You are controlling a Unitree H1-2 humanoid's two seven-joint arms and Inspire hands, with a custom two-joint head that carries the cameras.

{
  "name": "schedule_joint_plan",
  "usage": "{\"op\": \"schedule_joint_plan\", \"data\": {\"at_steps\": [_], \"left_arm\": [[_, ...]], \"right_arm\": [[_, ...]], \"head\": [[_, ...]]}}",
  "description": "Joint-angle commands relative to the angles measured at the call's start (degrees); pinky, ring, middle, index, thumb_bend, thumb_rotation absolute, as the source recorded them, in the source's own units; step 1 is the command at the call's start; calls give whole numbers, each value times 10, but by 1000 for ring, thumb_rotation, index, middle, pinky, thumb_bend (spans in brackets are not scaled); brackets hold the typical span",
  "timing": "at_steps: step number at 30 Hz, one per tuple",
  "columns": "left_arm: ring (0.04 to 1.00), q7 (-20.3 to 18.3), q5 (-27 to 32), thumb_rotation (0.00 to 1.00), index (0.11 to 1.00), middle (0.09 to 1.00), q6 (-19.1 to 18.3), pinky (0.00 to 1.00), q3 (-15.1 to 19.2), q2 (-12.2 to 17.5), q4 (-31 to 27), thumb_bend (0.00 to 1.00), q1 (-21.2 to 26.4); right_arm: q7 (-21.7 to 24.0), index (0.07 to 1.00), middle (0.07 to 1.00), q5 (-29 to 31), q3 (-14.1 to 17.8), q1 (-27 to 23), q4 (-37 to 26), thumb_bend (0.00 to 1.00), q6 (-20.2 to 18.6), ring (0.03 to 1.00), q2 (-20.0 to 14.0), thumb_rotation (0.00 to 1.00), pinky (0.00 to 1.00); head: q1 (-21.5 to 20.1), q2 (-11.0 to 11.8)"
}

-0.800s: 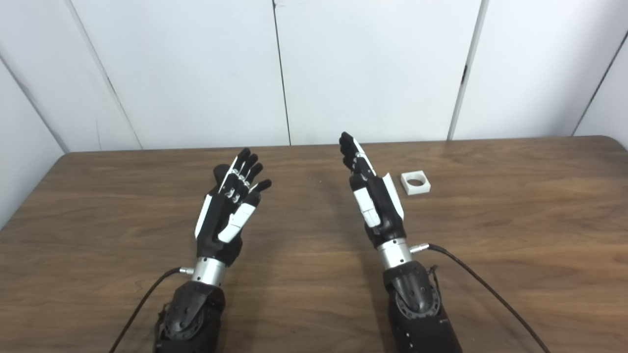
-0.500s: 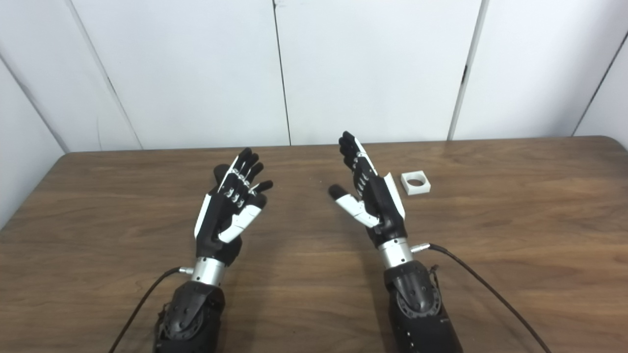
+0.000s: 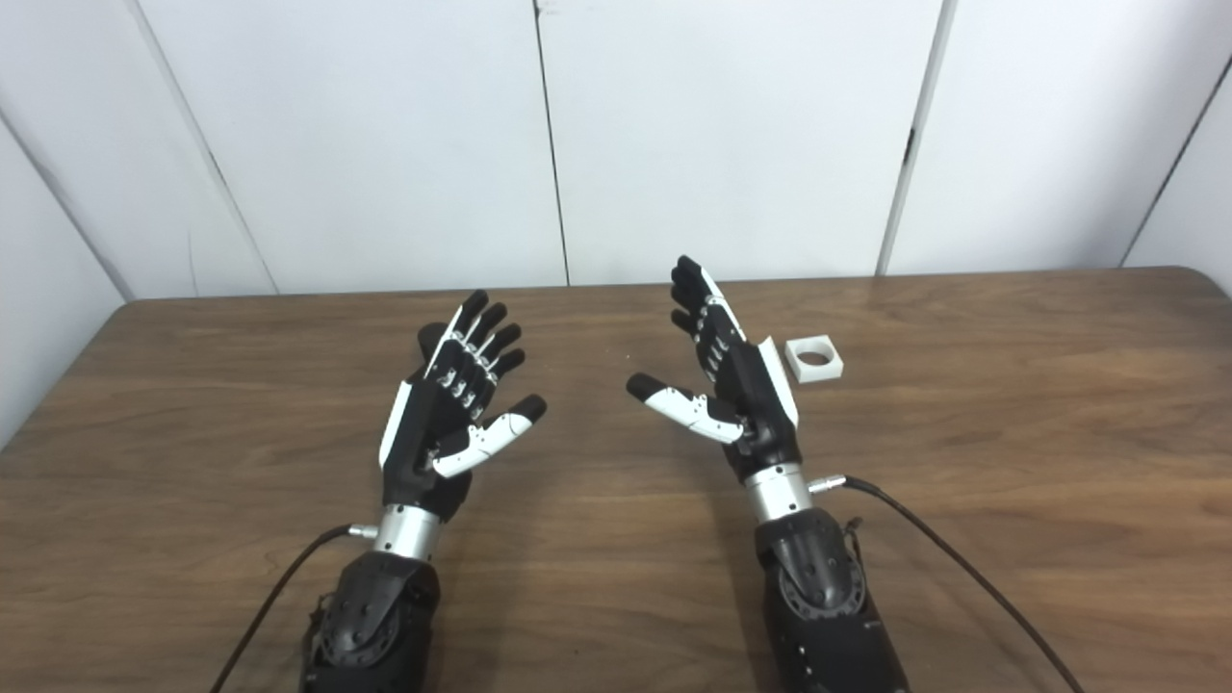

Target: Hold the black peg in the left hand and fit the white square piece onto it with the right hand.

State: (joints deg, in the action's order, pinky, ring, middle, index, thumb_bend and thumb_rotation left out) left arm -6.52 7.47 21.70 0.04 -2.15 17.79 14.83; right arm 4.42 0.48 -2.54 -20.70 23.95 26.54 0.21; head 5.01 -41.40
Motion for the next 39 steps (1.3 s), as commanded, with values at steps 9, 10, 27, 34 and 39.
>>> {"op": "schedule_joint_plan", "data": {"at_steps": [9,10,27,34,39], "left_arm": [[881,3,-4,0,946,926,2,810,9,15,42,651,-44],[875,5,-4,0,940,922,2,798,9,14,42,658,-44],[802,23,-28,0,901,877,20,669,-3,-18,78,665,-30],[793,45,-54,0,893,865,21,645,-1,-17,72,667,-31],[769,119,-174,39,869,828,-2,645,-10,-4,30,673,-36]], "right_arm": [[-3,939,932,0,14,75,64,792,4,919,-28,381,890],[-1,941,933,3,15,74,66,790,3,921,-29,385,893],[26,918,900,34,39,73,81,776,4,870,-49,442,854],[23,911,890,30,41,72,83,791,4,856,-47,470,847],[25,919,894,29,41,70,84,773,4,864,-48,466,844]], "head": [[27,5],[30,5],[158,27],[153,31],[157,32]]}}
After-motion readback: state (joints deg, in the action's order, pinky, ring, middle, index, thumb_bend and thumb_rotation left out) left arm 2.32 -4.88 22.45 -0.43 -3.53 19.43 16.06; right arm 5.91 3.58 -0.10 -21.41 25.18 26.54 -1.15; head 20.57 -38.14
